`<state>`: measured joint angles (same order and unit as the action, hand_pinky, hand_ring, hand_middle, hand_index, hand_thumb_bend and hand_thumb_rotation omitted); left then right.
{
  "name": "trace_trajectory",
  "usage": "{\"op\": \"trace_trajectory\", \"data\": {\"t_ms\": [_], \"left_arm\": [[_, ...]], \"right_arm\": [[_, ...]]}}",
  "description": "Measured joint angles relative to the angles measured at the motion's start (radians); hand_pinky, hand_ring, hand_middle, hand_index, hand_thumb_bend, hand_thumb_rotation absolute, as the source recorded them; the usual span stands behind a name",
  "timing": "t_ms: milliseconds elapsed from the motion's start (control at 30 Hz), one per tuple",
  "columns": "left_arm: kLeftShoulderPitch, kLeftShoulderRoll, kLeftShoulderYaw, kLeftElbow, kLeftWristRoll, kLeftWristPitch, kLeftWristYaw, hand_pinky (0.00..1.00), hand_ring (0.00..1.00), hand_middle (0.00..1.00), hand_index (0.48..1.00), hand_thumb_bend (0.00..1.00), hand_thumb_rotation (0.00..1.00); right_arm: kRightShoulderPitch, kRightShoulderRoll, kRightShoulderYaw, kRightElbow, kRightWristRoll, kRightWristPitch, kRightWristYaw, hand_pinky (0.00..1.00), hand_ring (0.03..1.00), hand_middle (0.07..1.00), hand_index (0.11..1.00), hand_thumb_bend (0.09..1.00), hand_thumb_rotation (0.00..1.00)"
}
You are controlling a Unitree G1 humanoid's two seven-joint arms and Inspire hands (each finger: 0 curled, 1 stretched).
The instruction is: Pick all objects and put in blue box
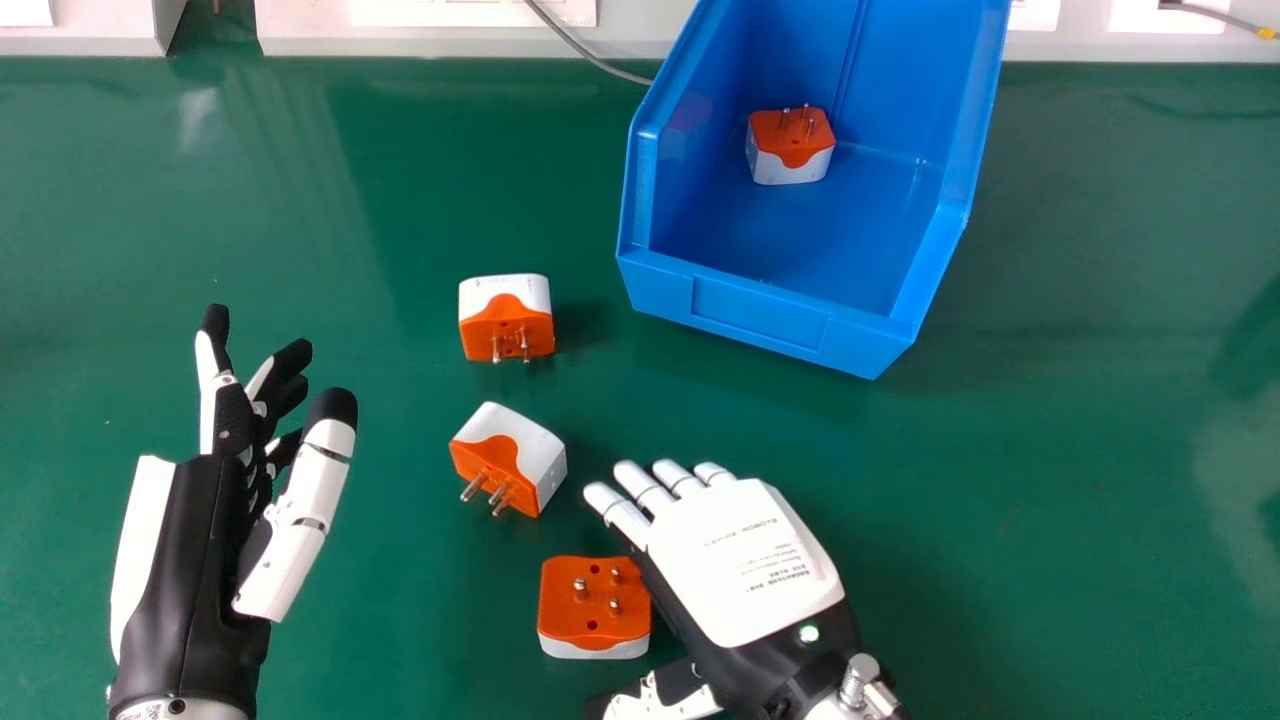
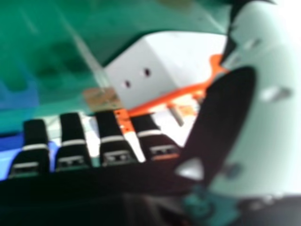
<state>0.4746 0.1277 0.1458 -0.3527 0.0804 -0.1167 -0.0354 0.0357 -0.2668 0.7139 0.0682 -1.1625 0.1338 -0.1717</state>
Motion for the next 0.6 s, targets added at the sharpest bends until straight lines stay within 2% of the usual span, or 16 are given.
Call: {"op": "trace_trajectory", "data": {"t_ms": [67,100,167,233,333,433,600], "left_arm": [[0.002,0.000,-0.001,-0.021,0.007,0.026,0.002,0.88,0.94,0.93,0.939,0.37,0.75],[0.003,0.000,-0.003,-0.034,0.018,0.042,0.004,0.89,0.94,0.93,0.940,0.37,0.75],[0.004,-0.001,-0.005,-0.057,0.031,0.063,0.005,0.89,0.94,0.93,0.940,0.37,0.75],[0.009,-0.005,-0.012,-0.089,0.048,0.101,0.007,0.90,0.95,0.94,0.941,0.36,0.75],[0.012,-0.007,-0.016,-0.116,0.067,0.133,0.010,0.90,0.95,0.94,0.943,0.36,0.75],[0.015,-0.010,-0.017,-0.127,0.067,0.155,0.013,0.90,0.95,0.94,0.945,0.35,0.75],[0.014,-0.011,-0.019,-0.136,0.067,0.163,0.013,0.90,0.95,0.94,0.947,0.34,0.75]], "right_arm": [[0.000,0.000,-0.017,0.016,0.055,-0.026,-0.005,0.36,0.387,0.421,0.510,0.347,0.32],[0.001,0.001,-0.024,0.021,0.073,-0.035,-0.004,0.27,0.316,0.350,0.454,0.344,0.28],[-0.005,0.009,-0.036,0.021,0.079,-0.037,-0.012,0.27,0.316,0.350,0.454,0.344,0.28],[-0.018,0.018,-0.051,0.007,0.099,-0.036,0.001,0.23,0.295,0.342,0.419,0.327,0.20],[-0.024,0.016,-0.061,-0.002,0.103,-0.038,0.002,0.22,0.287,0.341,0.410,0.321,0.18],[-0.023,0.016,-0.063,-0.010,0.120,-0.042,0.005,0.22,0.287,0.345,0.407,0.315,0.16],[-0.015,0.020,-0.067,-0.011,0.139,-0.046,0.013,0.21,0.289,0.352,0.424,0.309,0.15]]}}
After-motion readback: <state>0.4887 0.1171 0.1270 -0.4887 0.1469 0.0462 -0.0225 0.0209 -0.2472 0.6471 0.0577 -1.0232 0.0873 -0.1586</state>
